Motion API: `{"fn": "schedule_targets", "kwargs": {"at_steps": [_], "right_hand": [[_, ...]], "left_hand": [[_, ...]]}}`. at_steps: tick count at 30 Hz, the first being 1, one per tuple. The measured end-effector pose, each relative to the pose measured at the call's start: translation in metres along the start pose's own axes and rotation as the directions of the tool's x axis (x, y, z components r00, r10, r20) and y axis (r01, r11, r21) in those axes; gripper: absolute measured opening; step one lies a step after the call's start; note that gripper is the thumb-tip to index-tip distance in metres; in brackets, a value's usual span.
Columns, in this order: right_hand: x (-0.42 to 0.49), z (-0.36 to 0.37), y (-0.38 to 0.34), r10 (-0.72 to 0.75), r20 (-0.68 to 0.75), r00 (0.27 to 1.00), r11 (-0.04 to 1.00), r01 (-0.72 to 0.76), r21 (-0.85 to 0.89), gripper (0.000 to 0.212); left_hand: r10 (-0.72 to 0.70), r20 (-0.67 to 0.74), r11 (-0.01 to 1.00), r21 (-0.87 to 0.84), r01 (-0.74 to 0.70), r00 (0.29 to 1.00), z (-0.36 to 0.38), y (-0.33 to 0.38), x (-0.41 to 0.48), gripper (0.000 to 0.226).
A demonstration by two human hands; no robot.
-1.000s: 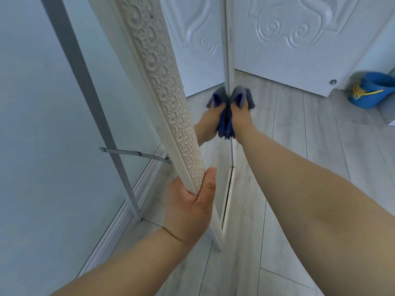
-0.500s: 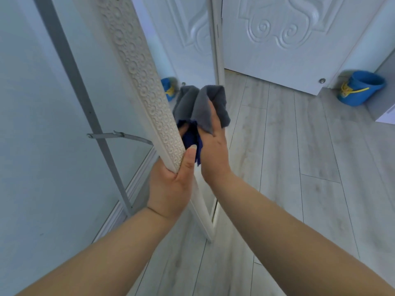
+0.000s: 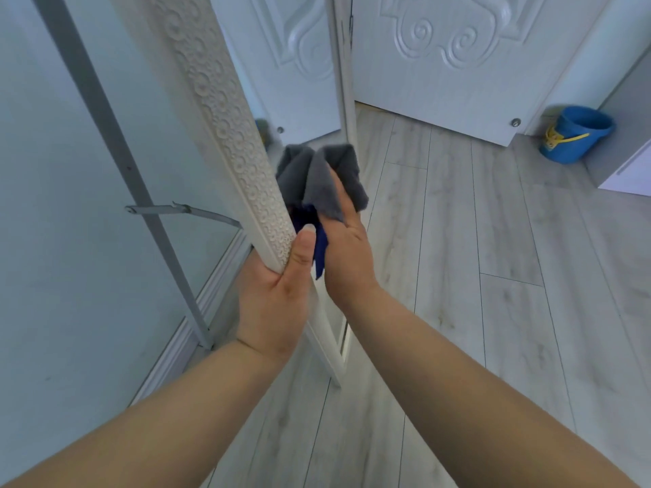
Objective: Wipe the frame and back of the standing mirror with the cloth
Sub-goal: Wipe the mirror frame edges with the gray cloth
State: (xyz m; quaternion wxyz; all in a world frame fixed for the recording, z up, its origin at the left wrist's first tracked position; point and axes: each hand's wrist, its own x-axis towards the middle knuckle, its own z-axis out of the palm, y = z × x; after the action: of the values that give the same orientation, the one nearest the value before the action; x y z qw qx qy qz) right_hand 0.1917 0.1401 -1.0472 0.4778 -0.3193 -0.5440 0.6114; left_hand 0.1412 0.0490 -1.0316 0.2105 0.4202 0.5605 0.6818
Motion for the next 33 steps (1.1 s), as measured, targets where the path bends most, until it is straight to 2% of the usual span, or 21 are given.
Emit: {"fn": "schedule_targets", "kwargs": {"at_steps": [2, 5, 8, 10, 12, 14, 17, 19, 21, 24, 26, 29, 31, 33], "right_hand": [[-0.002, 0.005, -0.011, -0.118, 0.030, 0.993, 0.993, 0.119, -0.019, 0.039], [-0.014, 0.000, 0.015, -0.174, -0.005, 0.985, 0.977, 0.172, -0.123, 0.044], [-0.034, -0.017, 0.059, 0.066, -0.081, 0.995, 0.994, -0.072, -0.084, 0.039], [-0.048, -0.027, 0.080, 0.280, -0.121, 0.952, 0.956, -0.289, -0.056, 0.030], [-0.055, -0.030, 0.086, 0.391, -0.103, 0.914, 0.920, -0.392, 0.013, 0.035], [-0.055, -0.024, 0.071, 0.336, -0.070, 0.939, 0.941, -0.332, 0.067, 0.046], [-0.052, -0.009, 0.027, 0.106, 0.018, 0.994, 0.994, -0.107, 0.037, 0.046], [-0.055, -0.002, 0.008, -0.024, 0.086, 0.996, 0.996, 0.017, 0.088, 0.043], [-0.065, -0.003, 0.006, -0.083, 0.122, 0.989, 0.989, 0.067, 0.131, 0.042], [-0.084, -0.014, 0.034, -0.013, 0.095, 0.995, 0.991, 0.000, 0.137, 0.039], [-0.096, -0.025, 0.057, 0.126, 0.022, 0.992, 0.986, -0.128, 0.109, 0.035], [-0.105, -0.034, 0.078, 0.329, -0.062, 0.942, 0.940, -0.321, 0.118, 0.034], [-0.103, -0.033, 0.073, 0.314, -0.052, 0.948, 0.946, -0.307, 0.107, 0.028], [-0.091, -0.025, 0.052, 0.217, -0.006, 0.976, 0.973, -0.216, 0.078, 0.030]], "left_hand": [[-0.028, 0.025, 0.997, -0.067, 0.030, 0.999, 0.001, -0.001, -0.001, 0.021], [-0.009, 0.050, 0.998, -0.069, 0.012, 0.999, 0.004, 0.001, -0.005, 0.032], [-0.006, 0.073, 0.995, -0.095, 0.013, 0.997, 0.003, 0.003, -0.004, 0.036], [0.011, 0.074, 0.997, -0.074, -0.005, 0.997, 0.002, 0.004, -0.004, 0.048], [0.026, 0.075, 0.998, -0.053, -0.022, 0.997, 0.003, 0.005, -0.004, 0.048], [0.037, 0.063, 0.998, -0.044, -0.034, 0.997, 0.003, 0.002, -0.005, 0.045], [0.006, 0.045, 0.995, -0.099, -0.001, 0.999, 0.004, 0.001, -0.004, 0.014], [-0.004, 0.044, 0.993, -0.119, 0.010, 0.999, 0.005, 0.000, -0.003, 0.024], [0.000, 0.056, 0.991, -0.132, 0.007, 0.998, 0.005, 0.001, -0.002, 0.025], [-0.016, 0.083, 0.991, -0.129, 0.026, 0.996, 0.004, 0.000, -0.002, 0.026], [-0.052, 0.074, 0.993, -0.105, 0.060, 0.996, 0.003, -0.001, -0.003, 0.028], [-0.072, 0.076, 0.993, -0.091, 0.079, 0.994, 0.004, 0.001, -0.003, 0.034], [-0.071, 0.088, 0.989, -0.125, 0.082, 0.994, 0.003, -0.003, -0.004, 0.032], [-0.063, 0.091, 0.988, -0.134, 0.075, 0.994, 0.001, -0.008, -0.006, 0.025]]}}
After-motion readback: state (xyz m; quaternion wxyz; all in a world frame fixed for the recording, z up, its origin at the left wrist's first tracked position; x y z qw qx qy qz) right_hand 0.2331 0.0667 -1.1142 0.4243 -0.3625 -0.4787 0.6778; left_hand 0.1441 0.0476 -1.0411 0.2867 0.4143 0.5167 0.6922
